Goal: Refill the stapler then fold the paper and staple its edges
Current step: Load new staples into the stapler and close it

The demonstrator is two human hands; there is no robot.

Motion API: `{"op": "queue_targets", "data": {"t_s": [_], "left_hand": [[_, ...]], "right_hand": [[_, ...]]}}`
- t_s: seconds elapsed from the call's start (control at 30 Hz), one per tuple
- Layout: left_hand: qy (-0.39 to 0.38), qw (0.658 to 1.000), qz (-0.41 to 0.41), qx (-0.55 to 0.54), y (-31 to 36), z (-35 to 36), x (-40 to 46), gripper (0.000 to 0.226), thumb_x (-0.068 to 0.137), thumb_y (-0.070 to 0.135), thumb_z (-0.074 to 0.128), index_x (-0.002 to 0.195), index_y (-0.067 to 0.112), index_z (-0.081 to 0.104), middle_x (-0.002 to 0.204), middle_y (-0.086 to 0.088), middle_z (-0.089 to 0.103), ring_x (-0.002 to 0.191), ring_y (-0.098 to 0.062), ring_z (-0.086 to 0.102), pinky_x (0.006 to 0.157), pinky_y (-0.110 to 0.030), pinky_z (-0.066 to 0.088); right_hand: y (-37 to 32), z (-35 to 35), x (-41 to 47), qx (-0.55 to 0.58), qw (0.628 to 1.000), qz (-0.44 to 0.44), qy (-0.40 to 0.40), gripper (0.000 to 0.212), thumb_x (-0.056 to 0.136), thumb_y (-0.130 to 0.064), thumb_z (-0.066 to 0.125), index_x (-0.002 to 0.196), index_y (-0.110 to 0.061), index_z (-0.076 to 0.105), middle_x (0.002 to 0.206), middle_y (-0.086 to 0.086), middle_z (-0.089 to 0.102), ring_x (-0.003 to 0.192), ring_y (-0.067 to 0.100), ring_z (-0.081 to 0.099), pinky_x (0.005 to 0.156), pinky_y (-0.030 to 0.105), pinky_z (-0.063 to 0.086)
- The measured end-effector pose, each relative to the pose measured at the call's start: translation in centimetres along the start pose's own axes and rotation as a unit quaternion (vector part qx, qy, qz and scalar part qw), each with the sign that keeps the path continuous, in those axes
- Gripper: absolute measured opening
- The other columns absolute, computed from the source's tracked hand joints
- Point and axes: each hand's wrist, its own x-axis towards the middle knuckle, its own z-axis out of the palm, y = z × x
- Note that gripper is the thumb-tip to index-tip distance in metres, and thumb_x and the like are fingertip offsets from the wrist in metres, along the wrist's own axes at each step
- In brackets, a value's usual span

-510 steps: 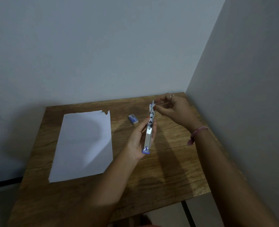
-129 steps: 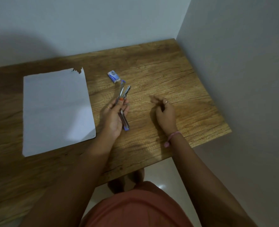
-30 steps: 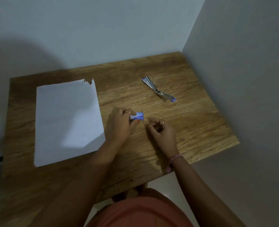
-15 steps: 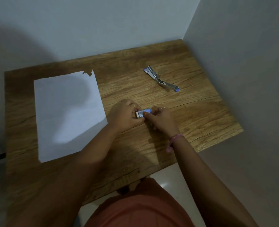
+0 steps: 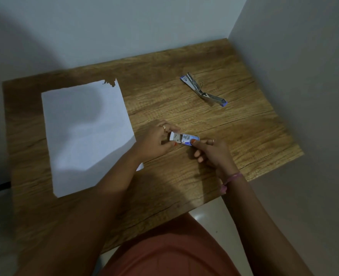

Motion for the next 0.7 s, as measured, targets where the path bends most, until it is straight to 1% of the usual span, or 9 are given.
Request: {"op": "queue_targets", "data": {"t_s": [0.17, 0.27, 0.37, 0.43, 0.5, 0.53, 0.57, 0.6, 0.7], "left_hand": [[-0.003, 1.000, 0.008, -0.024, -0.2, -0.3, -0.1, 0.041, 0.085, 0.005, 0.067, 0.124, 0.014, 0.061, 0.115, 0.006, 0.055, 0.104, 0.008, 0.049, 0.089, -0.001, 0.036], [-0.002, 1.000, 0.007, -0.027, -0.3, -0.2, -0.1, 0.042, 0.085, 0.006, 0.067, 0.125, 0.017, 0.061, 0.115, 0.005, 0.056, 0.105, 0.000, 0.052, 0.091, -0.006, 0.039], [0.012, 1.000, 0.022, -0.007, -0.4, -0.1, -0.1, 0.042, 0.085, 0.006, 0.066, 0.126, 0.016, 0.061, 0.115, 0.001, 0.058, 0.107, -0.013, 0.054, 0.092, -0.024, 0.045], [0.022, 0.999, 0.036, 0.004, -0.4, -0.1, -0.1, 0.042, 0.085, 0.006, 0.067, 0.126, 0.013, 0.062, 0.114, -0.001, 0.060, 0.105, -0.012, 0.054, 0.089, -0.027, 0.047], [0.030, 0.999, 0.045, 0.007, -0.4, 0.0, -0.2, 0.041, 0.085, 0.006, 0.067, 0.125, 0.012, 0.062, 0.113, 0.002, 0.059, 0.099, 0.001, 0.051, 0.087, -0.014, 0.043], [0.035, 0.998, 0.052, 0.011, -0.3, 0.0, -0.3, 0.041, 0.085, 0.006, 0.066, 0.125, 0.011, 0.062, 0.112, 0.005, 0.057, 0.096, 0.005, 0.049, 0.085, -0.006, 0.037], [0.039, 0.997, 0.059, 0.017, -0.4, 0.0, -0.3, 0.040, 0.085, 0.005, 0.066, 0.124, 0.010, 0.062, 0.112, 0.006, 0.056, 0.095, 0.006, 0.048, 0.085, -0.003, 0.034], [0.041, 0.997, 0.064, 0.023, -0.4, 0.1, -0.3, 0.040, 0.085, 0.005, 0.066, 0.124, 0.008, 0.062, 0.113, 0.004, 0.058, 0.097, 0.004, 0.048, 0.087, -0.004, 0.033], [0.041, 0.996, 0.066, 0.034, -0.4, 0.1, -0.2, 0.037, 0.084, 0.003, 0.065, 0.121, 0.004, 0.063, 0.116, -0.008, 0.062, 0.105, -0.016, 0.053, 0.091, -0.022, 0.037]], "right_hand": [[0.4, -0.3, -0.4, -0.024, 1.000, -0.018, -0.002, 0.021, 0.083, -0.033, 0.073, 0.078, -0.014, 0.068, 0.055, -0.001, 0.067, 0.037, 0.004, 0.051, 0.036, 0.016, 0.033], [0.1, -0.3, -0.3, -0.091, 0.992, -0.077, 0.038, 0.027, 0.079, -0.035, 0.076, 0.087, -0.012, 0.064, 0.056, -0.003, 0.063, 0.043, 0.005, 0.052, 0.041, 0.020, 0.040], [-0.5, 0.0, -0.2, -0.234, 0.951, -0.167, 0.115, 0.032, 0.078, -0.042, 0.075, 0.091, -0.019, 0.056, 0.058, -0.009, 0.057, 0.052, 0.002, 0.052, 0.048, 0.022, 0.040], [-1.3, 0.2, -0.2, -0.311, 0.911, -0.233, 0.137, 0.025, 0.082, -0.040, 0.070, 0.091, -0.022, 0.056, 0.057, -0.010, 0.053, 0.054, 0.002, 0.051, 0.047, 0.025, 0.035], [-2.1, 0.3, 0.0, -0.369, 0.876, -0.299, 0.082, 0.016, 0.086, -0.035, 0.065, 0.091, -0.020, 0.061, 0.064, -0.010, 0.056, 0.059, 0.006, 0.052, 0.051, 0.029, 0.040], [-2.5, 0.5, 0.1, -0.396, 0.857, -0.326, 0.043, 0.014, 0.088, -0.033, 0.064, 0.091, -0.020, 0.063, 0.070, -0.008, 0.058, 0.064, 0.010, 0.054, 0.056, 0.032, 0.044], [-2.9, 0.7, 0.2, -0.416, 0.841, -0.347, 0.009, 0.012, 0.088, -0.032, 0.064, 0.090, -0.019, 0.065, 0.073, -0.007, 0.058, 0.068, 0.013, 0.055, 0.059, 0.034, 0.044], [-3.4, 0.9, 0.3, -0.429, 0.827, -0.362, -0.016, 0.012, 0.088, -0.031, 0.064, 0.090, -0.020, 0.067, 0.074, -0.007, 0.056, 0.070, 0.014, 0.053, 0.059, 0.034, 0.042], [-4.6, 1.7, 0.9, -0.501, 0.776, -0.379, -0.059, 0.018, 0.090, -0.033, 0.061, 0.100, -0.022, 0.070, 0.088, -0.001, 0.067, 0.076, 0.015, 0.057, 0.062, 0.029, 0.038]]}}
